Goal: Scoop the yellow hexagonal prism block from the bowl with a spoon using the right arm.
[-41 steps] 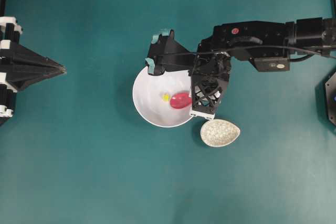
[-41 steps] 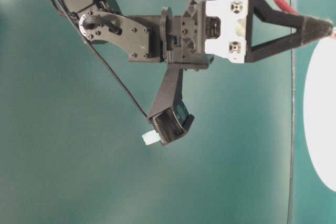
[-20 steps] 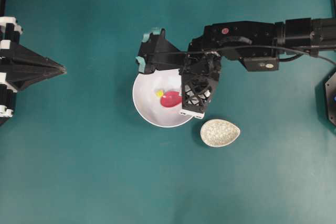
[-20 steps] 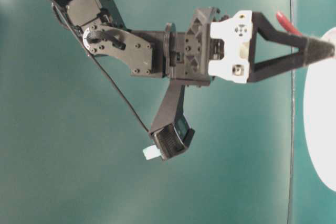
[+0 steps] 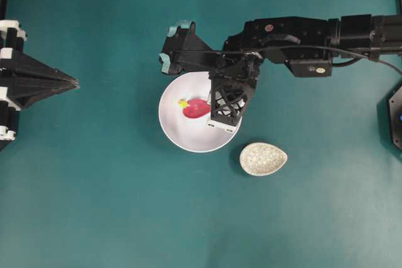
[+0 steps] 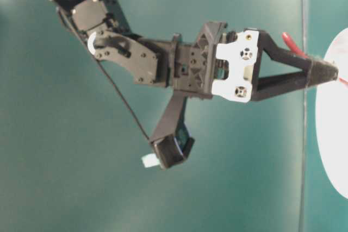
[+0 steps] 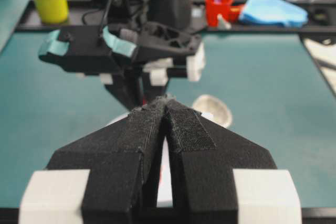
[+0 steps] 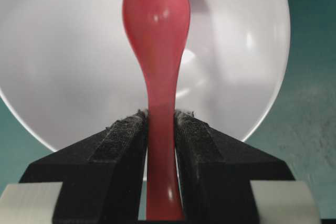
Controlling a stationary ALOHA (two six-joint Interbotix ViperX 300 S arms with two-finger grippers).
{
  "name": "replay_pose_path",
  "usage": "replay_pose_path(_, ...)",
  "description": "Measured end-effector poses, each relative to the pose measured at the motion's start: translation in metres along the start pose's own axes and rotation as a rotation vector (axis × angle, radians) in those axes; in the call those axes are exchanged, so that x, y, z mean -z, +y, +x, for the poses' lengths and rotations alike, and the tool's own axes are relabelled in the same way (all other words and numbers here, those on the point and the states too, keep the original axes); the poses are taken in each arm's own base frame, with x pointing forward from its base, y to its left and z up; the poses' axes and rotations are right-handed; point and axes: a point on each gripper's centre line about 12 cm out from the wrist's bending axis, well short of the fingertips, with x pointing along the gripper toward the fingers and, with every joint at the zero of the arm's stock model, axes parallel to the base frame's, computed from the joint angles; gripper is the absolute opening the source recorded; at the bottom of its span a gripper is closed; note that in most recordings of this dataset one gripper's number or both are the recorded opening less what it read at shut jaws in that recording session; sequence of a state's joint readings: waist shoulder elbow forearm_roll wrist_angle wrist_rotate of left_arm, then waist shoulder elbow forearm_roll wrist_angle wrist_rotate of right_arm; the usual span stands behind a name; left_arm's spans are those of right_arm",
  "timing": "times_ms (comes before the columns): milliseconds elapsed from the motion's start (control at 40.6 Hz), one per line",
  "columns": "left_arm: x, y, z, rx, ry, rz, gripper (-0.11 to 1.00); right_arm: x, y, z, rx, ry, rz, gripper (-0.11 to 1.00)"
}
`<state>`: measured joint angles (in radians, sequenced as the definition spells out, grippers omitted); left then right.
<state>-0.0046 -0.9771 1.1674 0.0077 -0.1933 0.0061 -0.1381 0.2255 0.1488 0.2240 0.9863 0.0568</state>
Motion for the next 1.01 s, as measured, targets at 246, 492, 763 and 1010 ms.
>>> replay_pose_path(246, 0.0, 0.0, 0.0, 0.0, 0.0, 0.0, 0.0, -0.004, 0.0, 0.0, -0.003, -0.037, 0.001, 0.24)
replay_pose_path(492, 0.0, 0.0, 0.0, 0.0, 0.0, 0.0, 0.0, -0.012, 0.001, -0.001, -0.006, -0.104, 0.009, 0.24)
replay_pose_path(763, -0.001, 0.0, 0.0, 0.0, -0.003, 0.0, 0.0, -0.017, 0.001, -0.001, -0.009, -0.147, 0.011, 0.22)
replay_pose_path(1010, 0.0, 0.0, 0.0, 0.0, -0.002, 0.002, 0.0, -0.018, 0.002, 0.002, -0.012, -0.172, 0.011, 0.22)
